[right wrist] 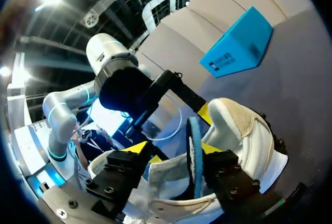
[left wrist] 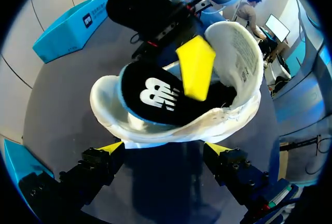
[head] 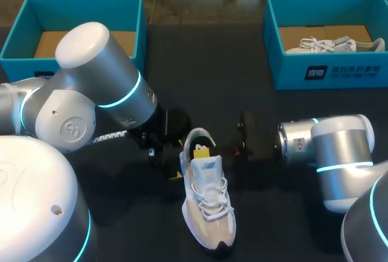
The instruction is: Take the shoe out of the shoebox, open the shoe tongue, remove and reinsert the insole, then place the shoe into the shoebox
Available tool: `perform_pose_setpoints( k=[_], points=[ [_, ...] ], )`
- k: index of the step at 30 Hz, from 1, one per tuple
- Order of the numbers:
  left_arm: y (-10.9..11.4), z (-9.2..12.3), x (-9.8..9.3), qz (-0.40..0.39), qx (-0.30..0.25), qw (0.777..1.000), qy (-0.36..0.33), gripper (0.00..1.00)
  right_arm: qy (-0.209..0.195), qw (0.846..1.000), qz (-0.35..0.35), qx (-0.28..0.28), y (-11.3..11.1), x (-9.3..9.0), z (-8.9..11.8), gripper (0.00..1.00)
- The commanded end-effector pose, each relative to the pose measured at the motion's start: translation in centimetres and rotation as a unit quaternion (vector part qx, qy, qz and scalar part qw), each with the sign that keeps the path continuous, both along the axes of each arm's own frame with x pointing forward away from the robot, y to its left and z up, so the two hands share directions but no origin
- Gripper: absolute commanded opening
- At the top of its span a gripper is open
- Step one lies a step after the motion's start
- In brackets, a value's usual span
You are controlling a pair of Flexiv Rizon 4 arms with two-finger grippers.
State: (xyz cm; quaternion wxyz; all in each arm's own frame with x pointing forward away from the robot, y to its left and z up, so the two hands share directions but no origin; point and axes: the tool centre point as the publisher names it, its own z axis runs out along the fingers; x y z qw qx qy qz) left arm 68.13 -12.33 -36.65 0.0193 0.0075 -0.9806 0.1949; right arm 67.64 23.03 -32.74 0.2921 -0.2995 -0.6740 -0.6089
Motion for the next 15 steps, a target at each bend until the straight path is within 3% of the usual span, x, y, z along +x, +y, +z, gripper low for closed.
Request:
perform_pose_setpoints(
  k=[1,15],
  points=[
    [0.3,0.5,-0.1,0.000,0.000,1.000,-0.004,1.00,-0.003,1.000,0.006,-0.013,-0.5,0.3,1.2,0.85],
    [2.7,2.2,0.6,0.011,0.007,1.000,-0.005,1.00,-0.012,0.998,0.050,-0.047,-1.3,1.2,2.5,0.83]
  ],
)
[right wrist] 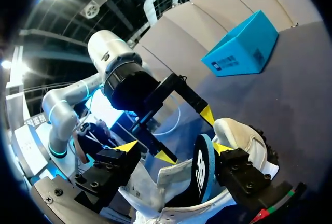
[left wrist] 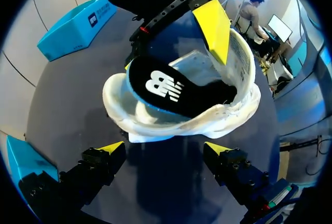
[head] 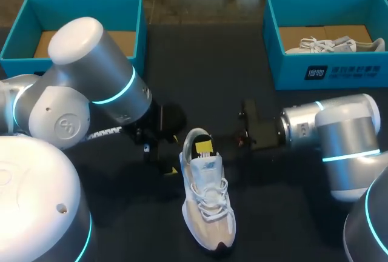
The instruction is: Take the shoe out of the shoebox, open the shoe tongue, remove and reinsert the insole, then place the shoe into the shoebox
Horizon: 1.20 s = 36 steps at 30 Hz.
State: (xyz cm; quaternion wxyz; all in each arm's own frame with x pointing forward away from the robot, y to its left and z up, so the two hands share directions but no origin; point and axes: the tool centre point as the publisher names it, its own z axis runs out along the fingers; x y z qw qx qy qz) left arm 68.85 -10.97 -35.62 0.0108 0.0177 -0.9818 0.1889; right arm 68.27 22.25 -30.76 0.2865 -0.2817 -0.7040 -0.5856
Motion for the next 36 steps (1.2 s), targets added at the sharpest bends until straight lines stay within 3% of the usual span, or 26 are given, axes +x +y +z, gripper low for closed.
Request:
perform_pose_setpoints(
  k=[1,13,17,25,29,36],
  points=[
    [1.6,1.3,0.0,0.003,0.002,1.000,-0.001,1.00,0.007,0.999,0.029,-0.023,-0.6,0.8,0.7,0.83],
    [3.9,2.0,0.4,0.038,0.007,0.999,-0.006,1.00,0.053,0.991,0.092,-0.077,-1.8,2.4,2.3,0.80],
    [4.5,2.3,0.9,0.043,0.007,0.999,-0.004,1.00,0.082,0.983,0.127,-0.103,-2.2,3.0,2.6,0.87],
    [6.3,3.8,2.2,0.056,0.017,0.998,-0.006,1.00,0.099,0.975,0.134,-0.144,-3.6,4.5,4.3,0.90],
    [7.2,4.5,3.0,0.060,0.024,0.998,-0.008,1.00,0.103,0.969,0.136,-0.177,-3.8,5.3,5.0,0.96],
    [9.4,5.7,4.4,0.045,0.055,0.997,0.006,1.00,0.120,0.950,0.119,-0.262,-3.9,6.5,6.0,0.87]
  ],
)
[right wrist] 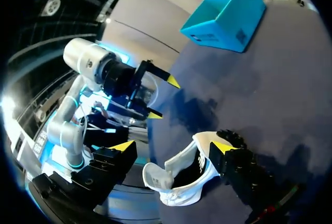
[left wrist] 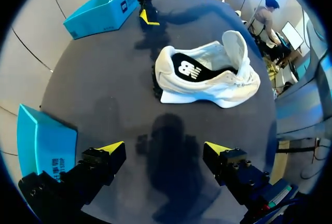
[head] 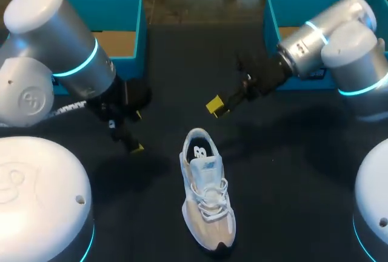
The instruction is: Take the shoe out of the shoebox, open the shoe tongue, remove and reinsert the insole, then place the shoe into the shoebox
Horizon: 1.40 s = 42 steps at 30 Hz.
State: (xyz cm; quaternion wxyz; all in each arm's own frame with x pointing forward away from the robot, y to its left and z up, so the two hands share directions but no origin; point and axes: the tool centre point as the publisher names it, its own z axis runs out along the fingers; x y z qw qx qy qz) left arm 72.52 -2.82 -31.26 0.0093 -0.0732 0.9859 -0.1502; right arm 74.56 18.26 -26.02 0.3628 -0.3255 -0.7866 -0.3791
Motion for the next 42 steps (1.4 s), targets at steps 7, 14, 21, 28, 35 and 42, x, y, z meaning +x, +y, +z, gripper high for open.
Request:
perform_pose_setpoints(
  k=[7,14,21,28,35,42],
  points=[
    [4.0,2.1,2.7,-0.025,0.023,0.998,0.052,1.00,-0.007,0.989,-0.004,-0.145,0.8,0.8,2.6,0.79],
    [7.4,3.8,5.1,-0.039,0.012,0.996,0.082,1.00,-0.022,0.977,-0.053,-0.204,1.3,1.3,4.9,0.64],
    [10.5,6.4,7.2,-0.123,0.019,0.988,0.090,1.00,-0.023,0.965,-0.117,-0.232,1.1,1.1,7.2,0.00],
    [11.1,7.1,7.3,-0.145,0.015,0.985,0.088,1.00,-0.022,0.962,-0.148,-0.228,1.2,0.9,7.8,0.00],
    [11.1,7.1,7.3,-0.145,0.015,0.985,0.088,1.00,-0.022,0.962,-0.148,-0.228,1.2,0.9,7.8,0.00],
    [13.2,7.5,9.7,-0.234,0.066,0.968,0.055,1.00,-0.043,0.945,-0.171,-0.275,2.6,0.1,7.4,0.00]
  ],
)
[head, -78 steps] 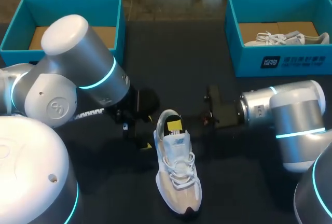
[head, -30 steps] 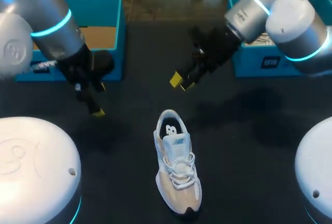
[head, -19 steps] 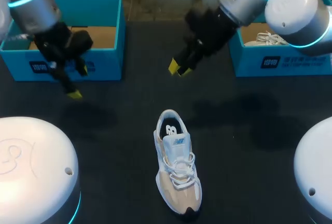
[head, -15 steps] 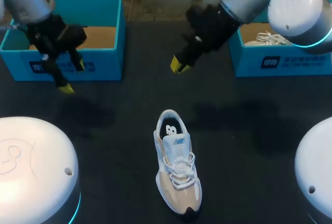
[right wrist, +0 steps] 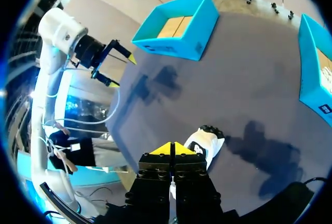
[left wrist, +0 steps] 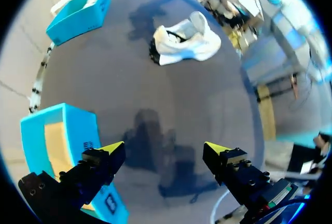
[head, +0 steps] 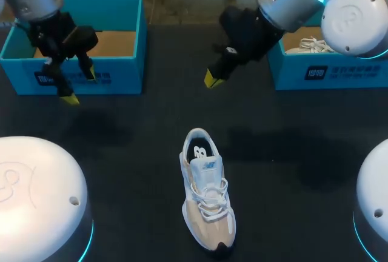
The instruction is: Take the shoe out of the shoebox, open the shoe tongue, remove and reinsert the insole, then place the shoe into the shoebox
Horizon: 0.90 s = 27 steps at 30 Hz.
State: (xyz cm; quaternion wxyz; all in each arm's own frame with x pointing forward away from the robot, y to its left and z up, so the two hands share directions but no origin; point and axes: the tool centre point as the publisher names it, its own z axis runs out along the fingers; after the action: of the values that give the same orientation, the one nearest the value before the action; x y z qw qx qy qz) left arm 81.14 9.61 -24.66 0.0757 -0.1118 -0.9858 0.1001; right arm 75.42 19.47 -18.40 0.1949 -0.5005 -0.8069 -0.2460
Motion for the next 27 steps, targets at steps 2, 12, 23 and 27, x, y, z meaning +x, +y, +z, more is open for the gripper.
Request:
perform_pose_setpoints(
  k=[2,12,23,27],
  points=[
    [1.6,1.2,1.9,-0.060,0.031,0.998,-0.016,1.00,-0.027,0.996,-0.038,-0.070,2.1,-1.5,-0.1,0.00],
    [3.8,1.8,4.8,-0.125,0.052,0.991,-0.009,1.00,-0.060,0.969,-0.123,-0.205,4.2,-5.0,-0.8,0.00],
    [3.8,1.8,4.9,-0.131,0.048,0.990,-0.013,1.00,-0.060,0.969,-0.123,-0.205,4.2,-5.0,-0.8,0.00],
    [4.9,2.5,5.6,-0.142,0.026,0.989,-0.019,1.00,-0.086,0.961,-0.116,-0.235,4.9,-5.0,-2.6,0.00]
  ],
)
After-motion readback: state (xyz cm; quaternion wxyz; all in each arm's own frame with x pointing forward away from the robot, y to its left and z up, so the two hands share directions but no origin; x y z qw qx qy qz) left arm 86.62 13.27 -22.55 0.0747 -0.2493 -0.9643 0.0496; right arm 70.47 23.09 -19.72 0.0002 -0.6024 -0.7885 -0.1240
